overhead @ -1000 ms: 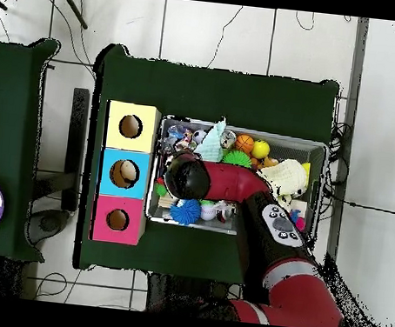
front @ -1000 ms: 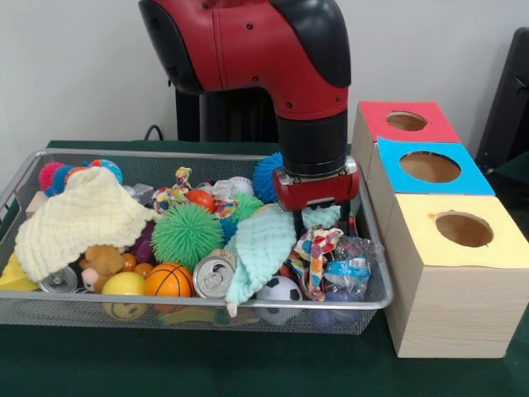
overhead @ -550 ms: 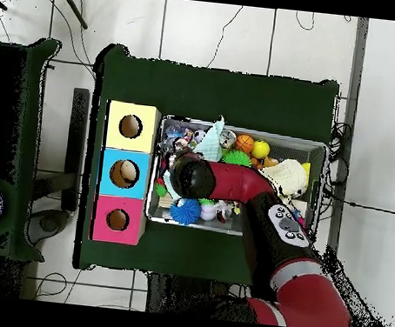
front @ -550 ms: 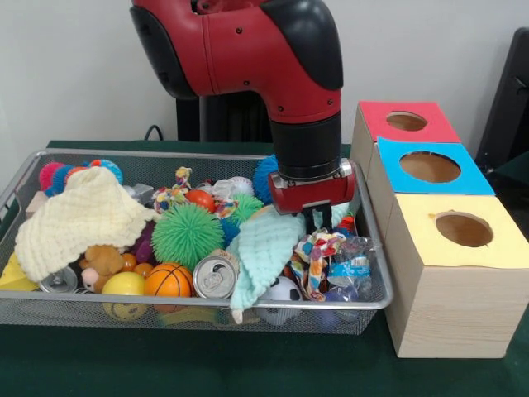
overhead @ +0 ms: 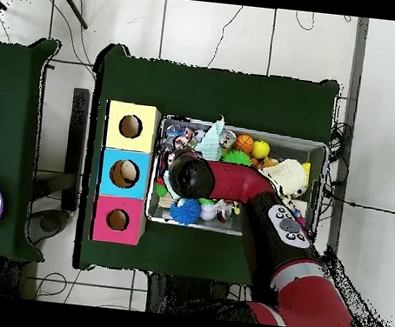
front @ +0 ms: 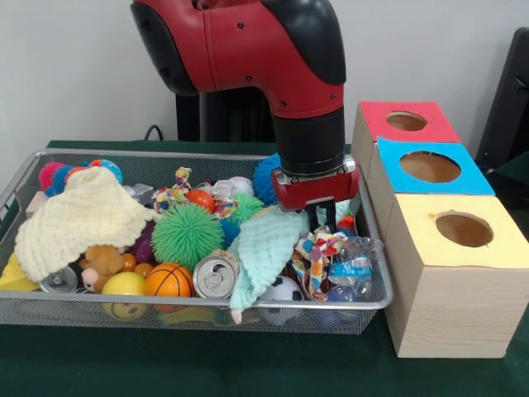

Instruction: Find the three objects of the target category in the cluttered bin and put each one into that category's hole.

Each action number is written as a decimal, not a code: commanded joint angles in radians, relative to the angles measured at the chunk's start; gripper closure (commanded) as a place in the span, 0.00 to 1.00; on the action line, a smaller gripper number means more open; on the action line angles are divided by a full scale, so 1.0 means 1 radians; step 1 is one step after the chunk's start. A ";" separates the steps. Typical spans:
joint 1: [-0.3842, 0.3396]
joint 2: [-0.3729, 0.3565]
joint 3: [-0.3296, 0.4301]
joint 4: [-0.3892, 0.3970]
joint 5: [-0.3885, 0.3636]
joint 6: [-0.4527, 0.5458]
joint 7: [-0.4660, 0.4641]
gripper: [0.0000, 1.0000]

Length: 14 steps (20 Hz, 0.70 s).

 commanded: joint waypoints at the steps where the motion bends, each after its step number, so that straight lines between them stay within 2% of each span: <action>1: 0.030 -0.063 0.041 -0.002 -0.034 0.004 0.057 1.00; 4: 0.038 -0.098 0.028 0.018 -0.030 0.019 0.065 1.00; 8: 0.056 -0.091 0.005 0.001 -0.031 0.024 0.070 1.00; 14: 0.069 -0.127 -0.012 0.031 -0.022 0.025 0.086 1.00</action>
